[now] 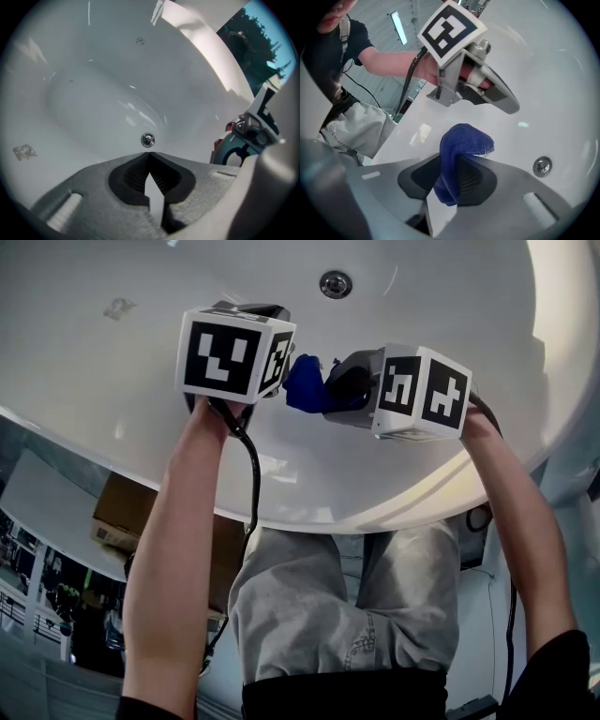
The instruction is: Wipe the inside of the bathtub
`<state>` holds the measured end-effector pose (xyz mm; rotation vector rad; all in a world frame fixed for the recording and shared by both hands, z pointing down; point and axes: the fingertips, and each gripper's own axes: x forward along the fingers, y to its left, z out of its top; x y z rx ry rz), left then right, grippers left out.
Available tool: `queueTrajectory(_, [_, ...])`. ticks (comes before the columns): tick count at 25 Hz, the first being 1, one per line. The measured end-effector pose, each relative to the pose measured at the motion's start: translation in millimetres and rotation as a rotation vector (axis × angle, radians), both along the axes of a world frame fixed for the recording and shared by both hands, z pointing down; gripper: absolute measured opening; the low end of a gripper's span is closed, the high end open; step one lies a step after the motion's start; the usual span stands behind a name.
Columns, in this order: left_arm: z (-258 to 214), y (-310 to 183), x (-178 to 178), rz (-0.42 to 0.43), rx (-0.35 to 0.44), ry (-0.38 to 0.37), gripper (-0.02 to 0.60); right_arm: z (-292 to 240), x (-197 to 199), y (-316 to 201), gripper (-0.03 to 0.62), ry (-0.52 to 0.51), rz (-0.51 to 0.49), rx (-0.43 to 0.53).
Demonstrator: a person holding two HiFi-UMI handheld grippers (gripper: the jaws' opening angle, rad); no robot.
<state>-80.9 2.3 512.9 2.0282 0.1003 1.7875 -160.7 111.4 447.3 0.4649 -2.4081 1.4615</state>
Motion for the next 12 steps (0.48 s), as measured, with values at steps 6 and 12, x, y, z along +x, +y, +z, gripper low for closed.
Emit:
queueTrajectory(6, [4,-1,-2,-0.022,-0.013,-0.007,0.005,47,33,-10,0.103,0.169,0.021,-0.022])
queueTrajectory(12, [5,-2,-4,-0.033,-0.022,-0.011,0.005,91,52,-15,0.104,0.385,-0.079,-0.007])
